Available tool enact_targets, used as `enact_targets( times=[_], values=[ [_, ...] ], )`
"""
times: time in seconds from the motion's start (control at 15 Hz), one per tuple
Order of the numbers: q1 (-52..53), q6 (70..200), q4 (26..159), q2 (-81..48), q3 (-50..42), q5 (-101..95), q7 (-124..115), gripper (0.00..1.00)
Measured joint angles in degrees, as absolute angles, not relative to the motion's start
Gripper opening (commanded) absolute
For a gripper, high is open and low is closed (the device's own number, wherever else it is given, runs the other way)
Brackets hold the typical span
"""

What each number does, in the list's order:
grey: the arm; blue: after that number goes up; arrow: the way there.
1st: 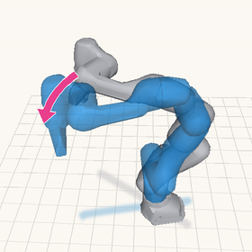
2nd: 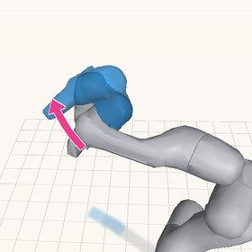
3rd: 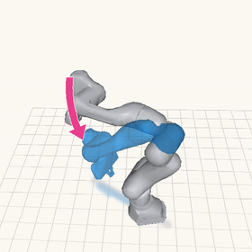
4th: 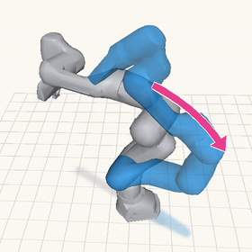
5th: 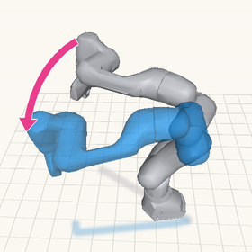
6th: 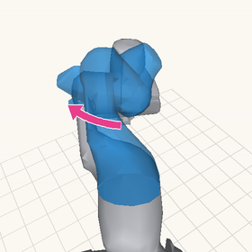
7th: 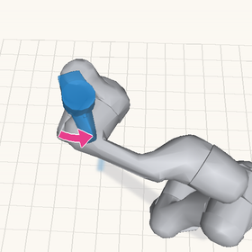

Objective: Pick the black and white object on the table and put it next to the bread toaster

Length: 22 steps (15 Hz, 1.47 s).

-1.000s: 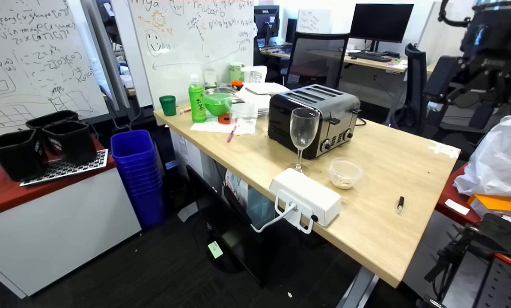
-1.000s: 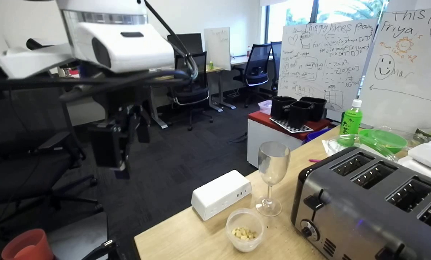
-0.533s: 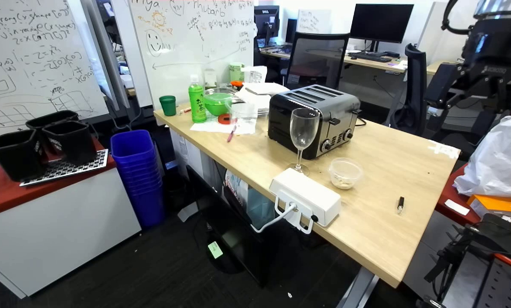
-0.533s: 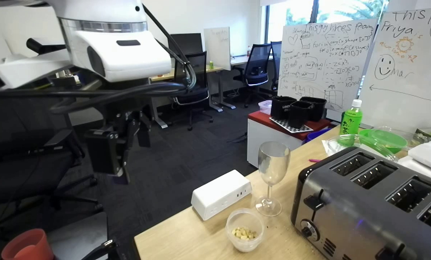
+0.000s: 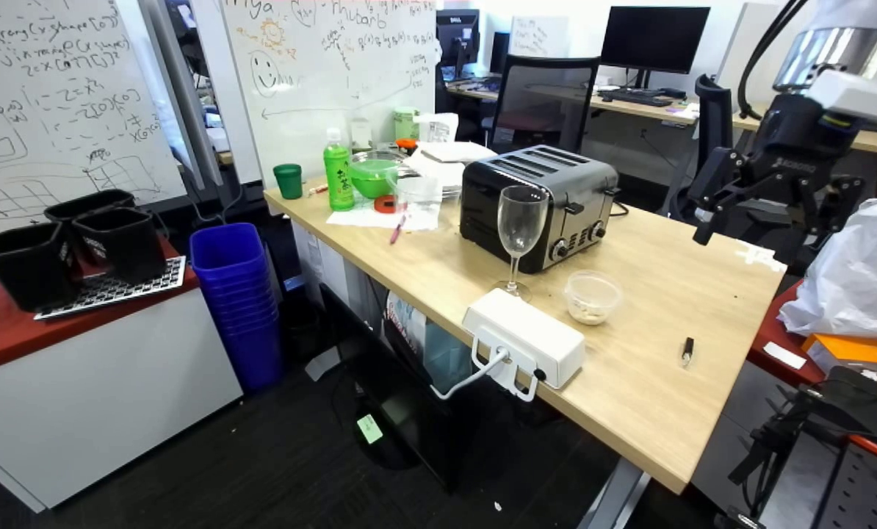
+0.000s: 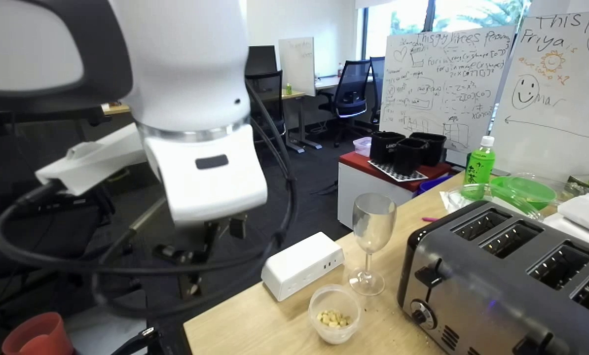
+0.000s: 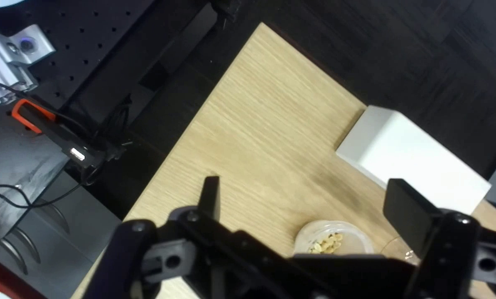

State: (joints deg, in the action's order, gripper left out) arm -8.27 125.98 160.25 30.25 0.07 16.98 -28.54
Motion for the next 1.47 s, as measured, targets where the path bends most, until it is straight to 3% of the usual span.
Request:
enact_targets(
  times=[0.53,1.47],
  values=[
    [-9.79,140.09,160.26,12.51,-1.40,19.08,-39.47,1.00],
    [-9.37,153.92,160.05,-5.55,-4.56,30.30,-42.71,1.00]
  ],
)
